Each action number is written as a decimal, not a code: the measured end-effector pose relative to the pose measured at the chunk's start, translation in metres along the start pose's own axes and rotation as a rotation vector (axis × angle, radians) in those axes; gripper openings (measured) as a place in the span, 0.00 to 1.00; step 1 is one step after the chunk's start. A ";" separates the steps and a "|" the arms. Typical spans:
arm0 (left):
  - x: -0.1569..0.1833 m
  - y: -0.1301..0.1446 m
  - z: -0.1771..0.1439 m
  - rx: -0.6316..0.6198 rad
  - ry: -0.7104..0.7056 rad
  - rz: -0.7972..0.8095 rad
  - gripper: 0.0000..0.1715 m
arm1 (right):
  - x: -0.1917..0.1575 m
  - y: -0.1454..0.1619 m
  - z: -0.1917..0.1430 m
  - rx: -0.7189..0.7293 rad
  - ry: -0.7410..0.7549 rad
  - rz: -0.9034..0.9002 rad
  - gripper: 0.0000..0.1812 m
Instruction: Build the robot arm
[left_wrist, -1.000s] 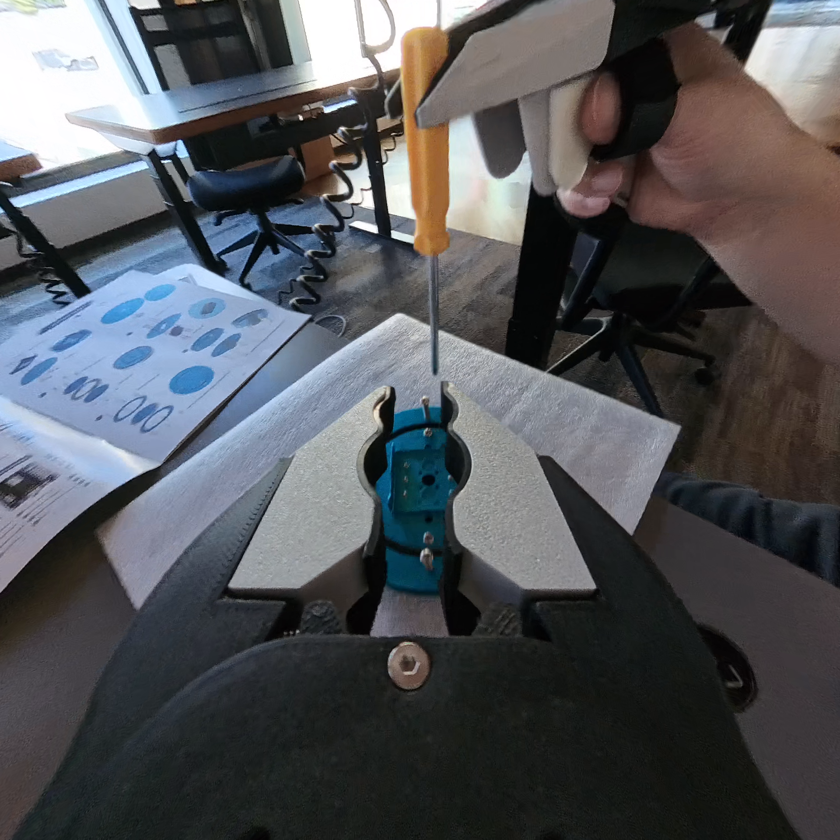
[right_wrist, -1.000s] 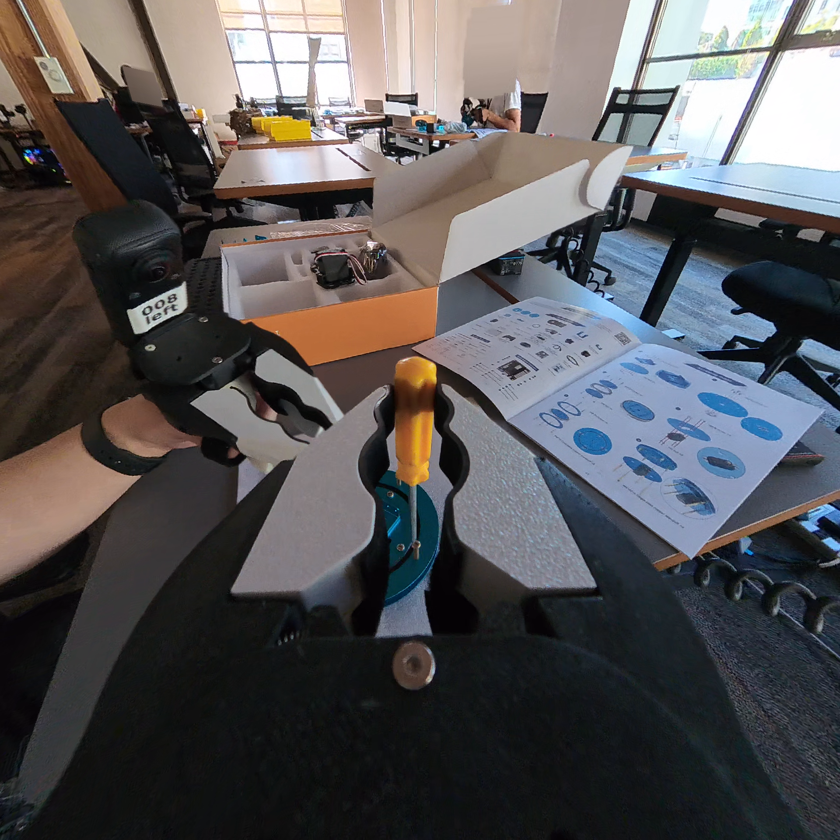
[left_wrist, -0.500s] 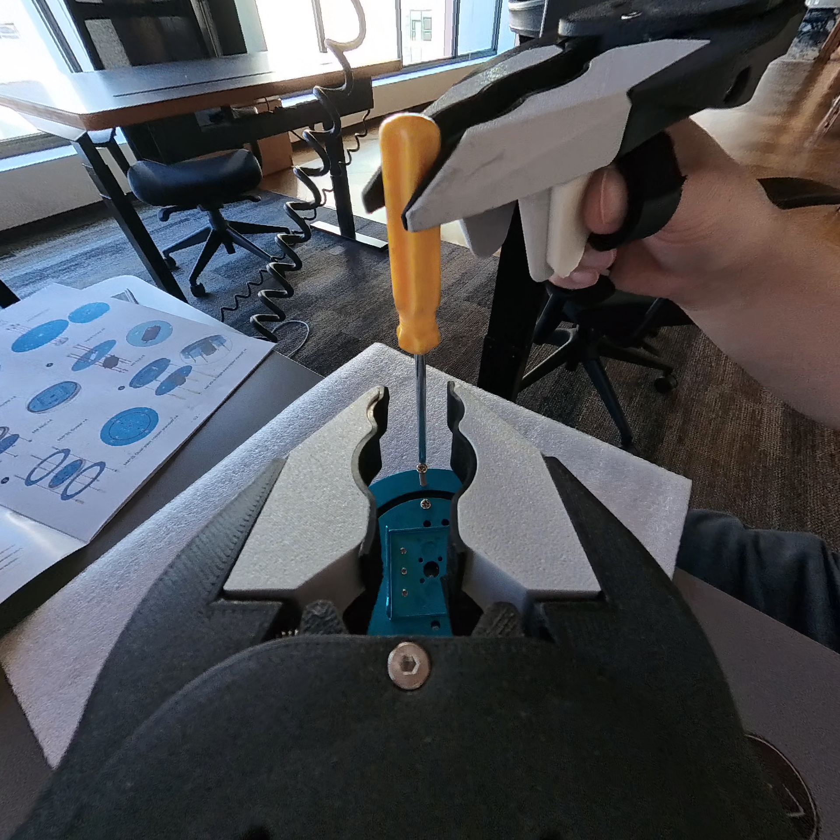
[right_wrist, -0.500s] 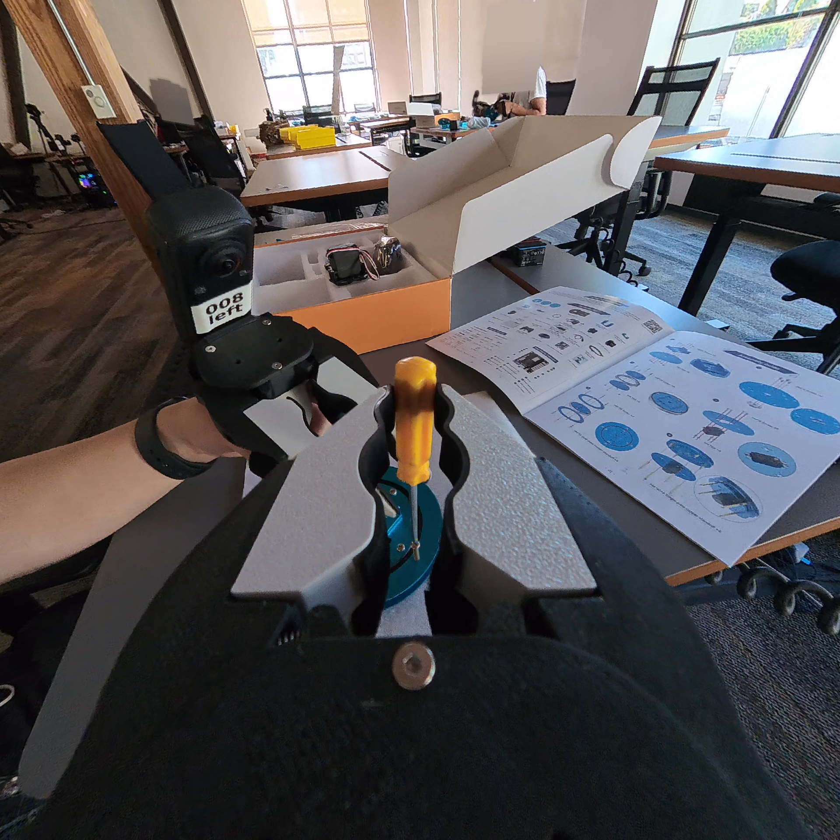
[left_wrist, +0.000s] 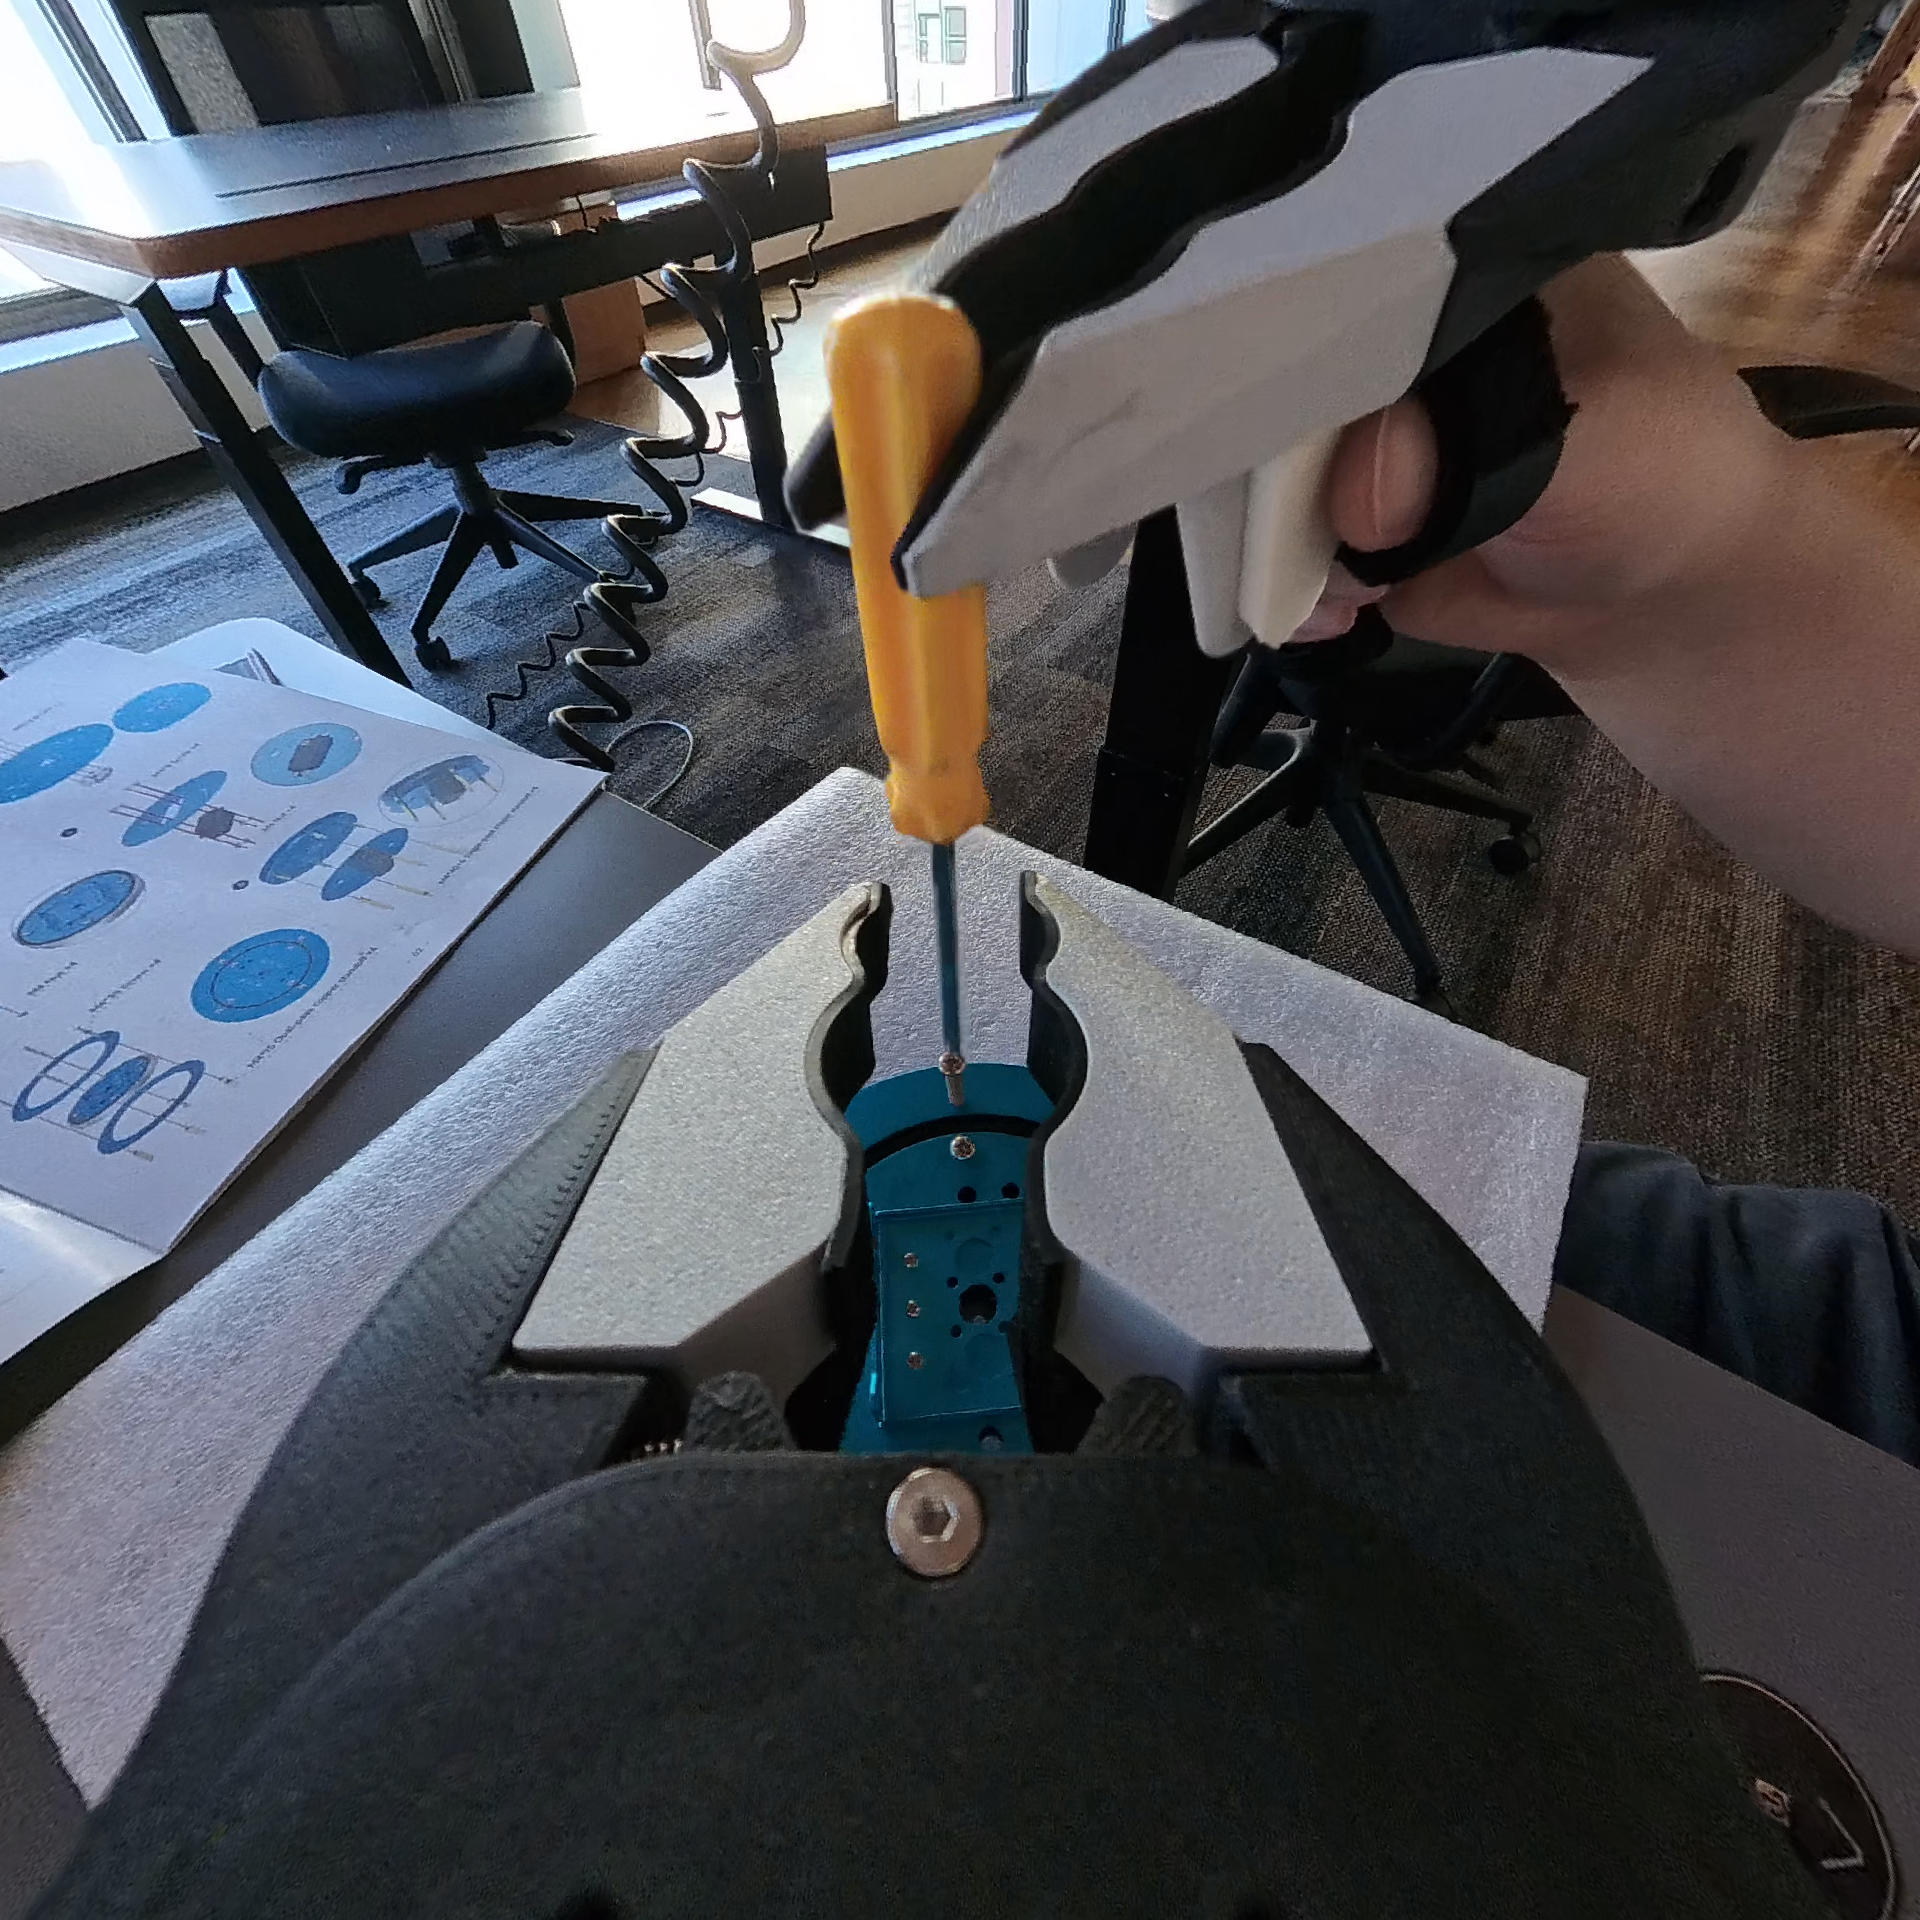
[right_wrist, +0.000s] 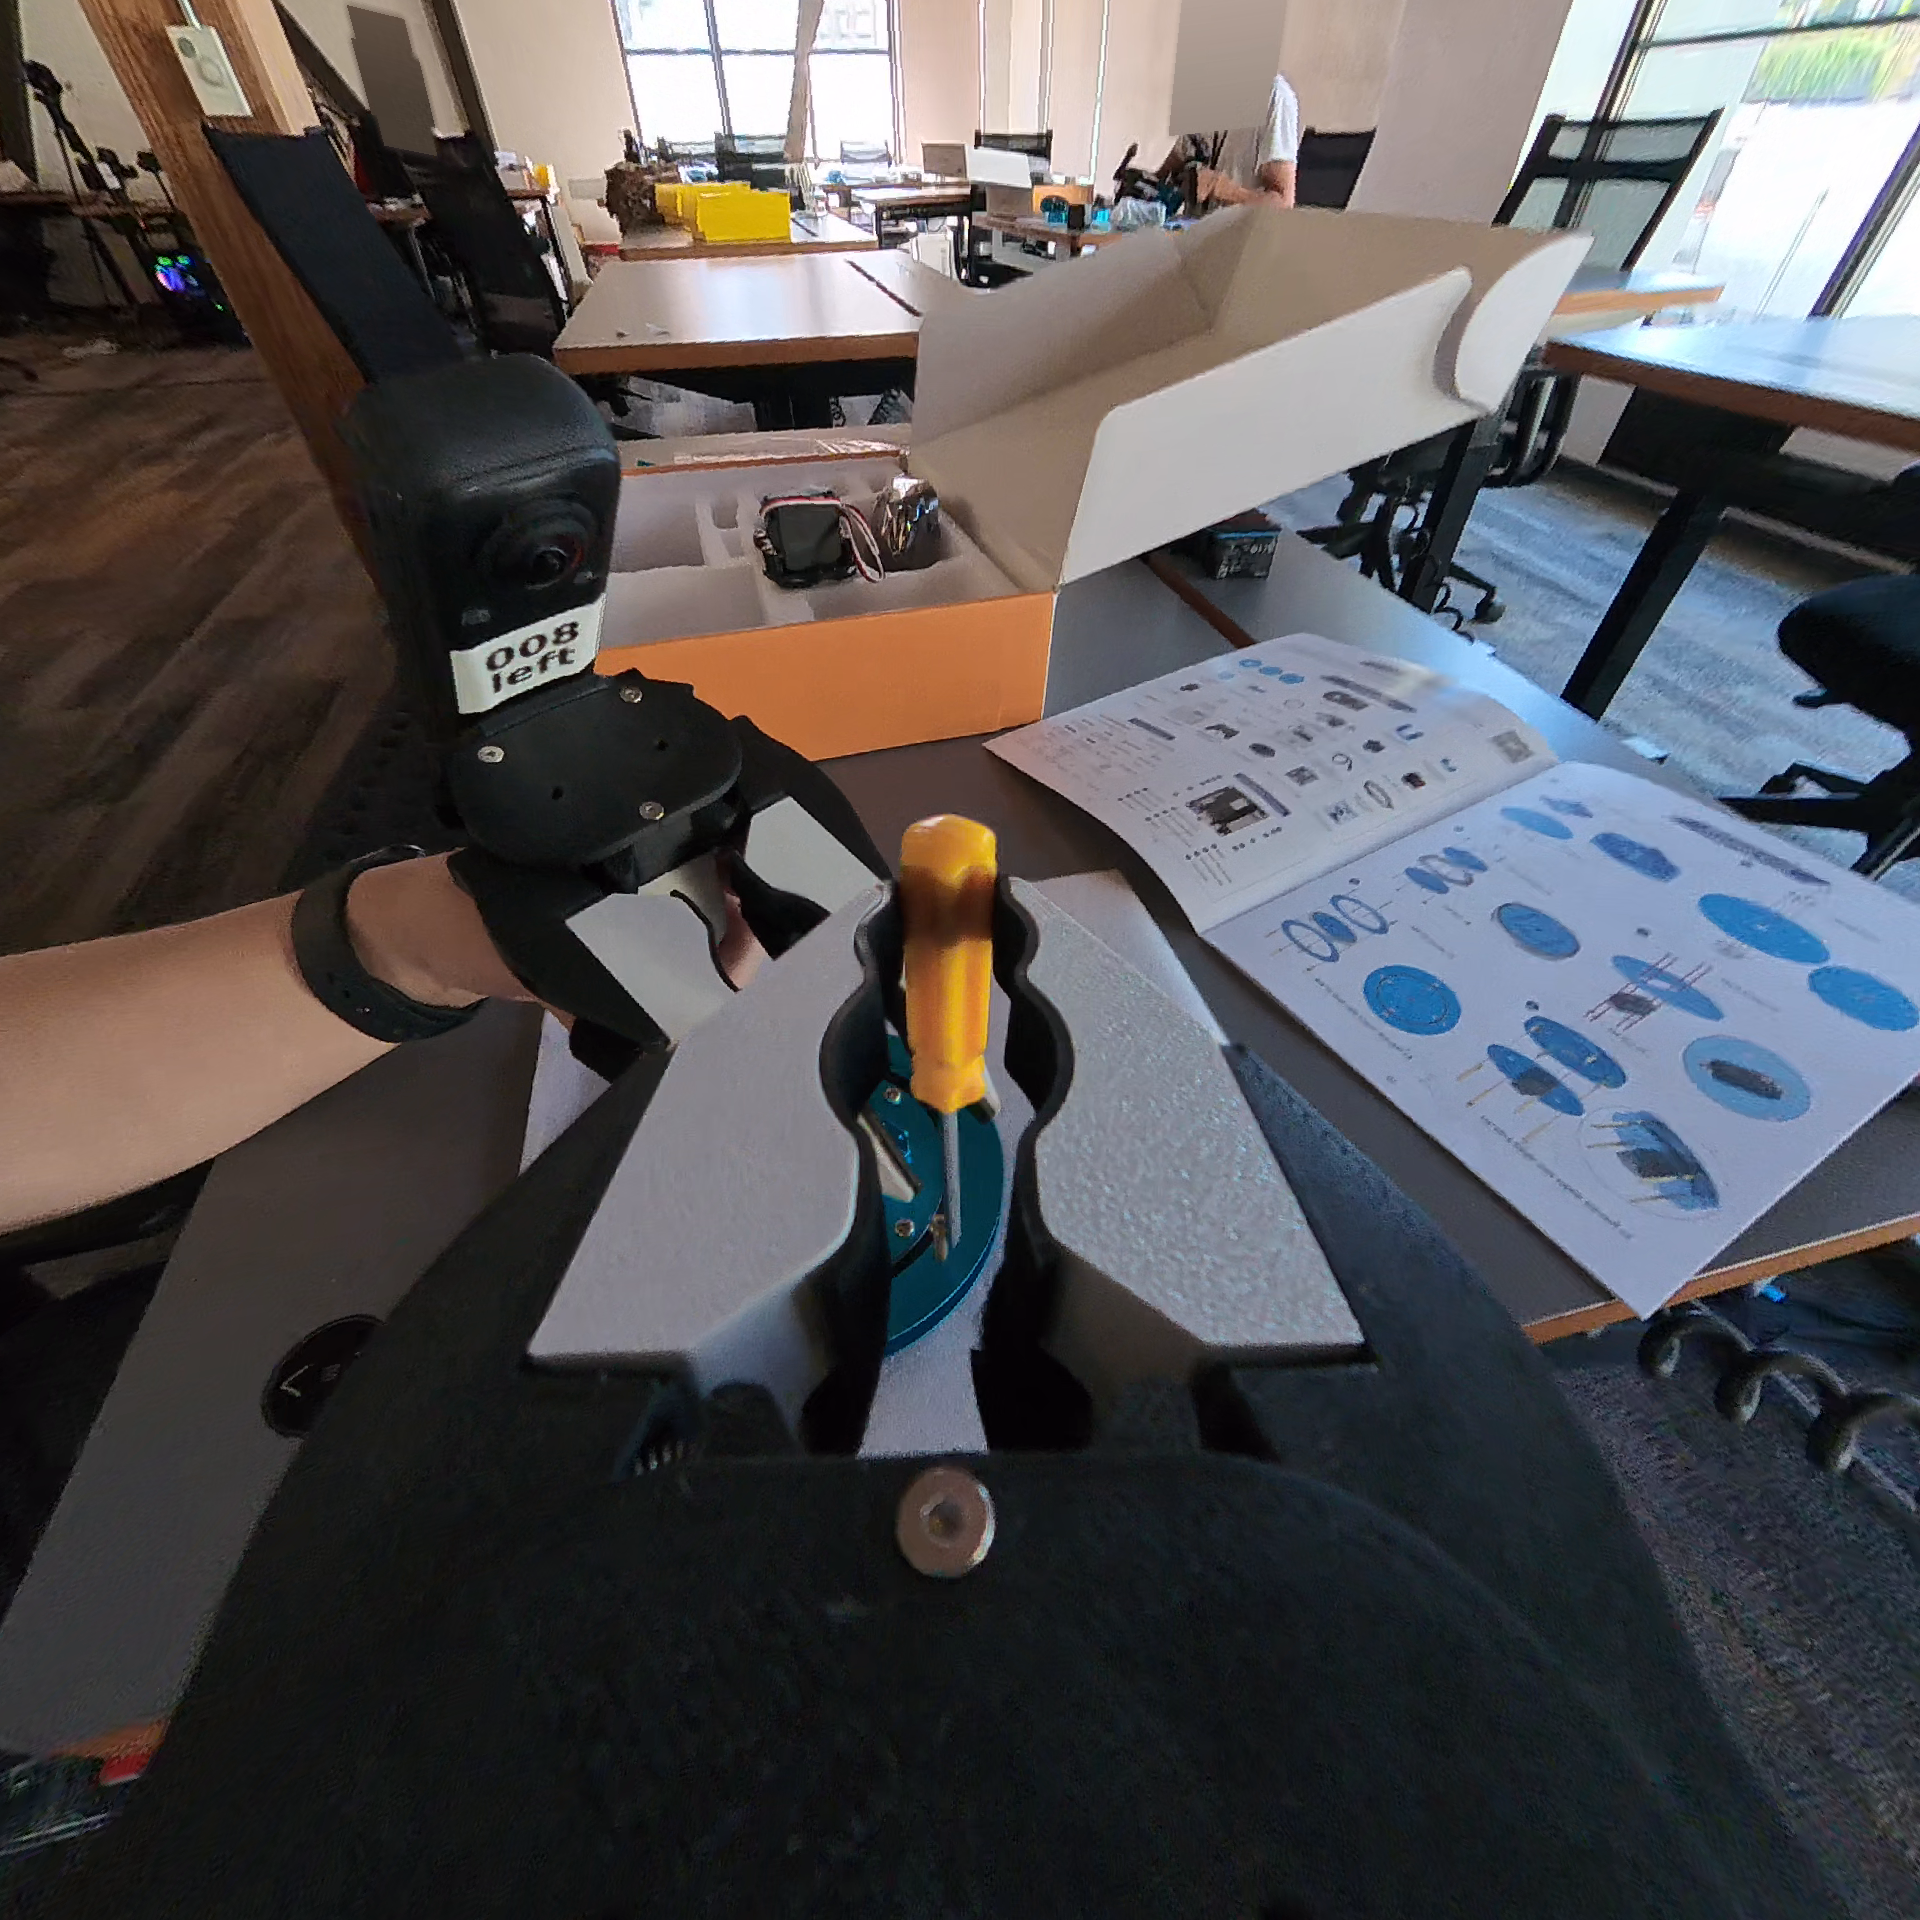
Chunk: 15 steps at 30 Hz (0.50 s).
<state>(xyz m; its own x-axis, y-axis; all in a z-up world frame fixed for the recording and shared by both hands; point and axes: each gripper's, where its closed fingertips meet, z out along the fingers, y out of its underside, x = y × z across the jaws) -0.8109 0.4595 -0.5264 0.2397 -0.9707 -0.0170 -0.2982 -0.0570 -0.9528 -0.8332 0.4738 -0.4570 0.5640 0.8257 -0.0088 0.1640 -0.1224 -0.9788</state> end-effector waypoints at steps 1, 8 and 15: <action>0.000 0.000 0.000 0.001 -0.002 0.004 0.13 | -0.001 -0.002 -0.001 0.005 0.007 -0.014 0.08; 0.002 -0.005 -0.003 0.023 -0.004 0.010 0.13 | -0.003 -0.005 0.000 0.004 -0.005 -0.007 0.08; 0.001 -0.003 -0.003 0.021 -0.008 0.008 0.12 | -0.003 -0.006 -0.001 0.024 -0.019 0.013 0.08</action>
<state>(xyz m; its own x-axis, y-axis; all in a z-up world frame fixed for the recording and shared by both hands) -0.8123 0.4582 -0.5224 0.2447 -0.9692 -0.0269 -0.2808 -0.0443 -0.9587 -0.8347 0.4716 -0.4512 0.5502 0.8347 -0.0250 0.1376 -0.1201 -0.9832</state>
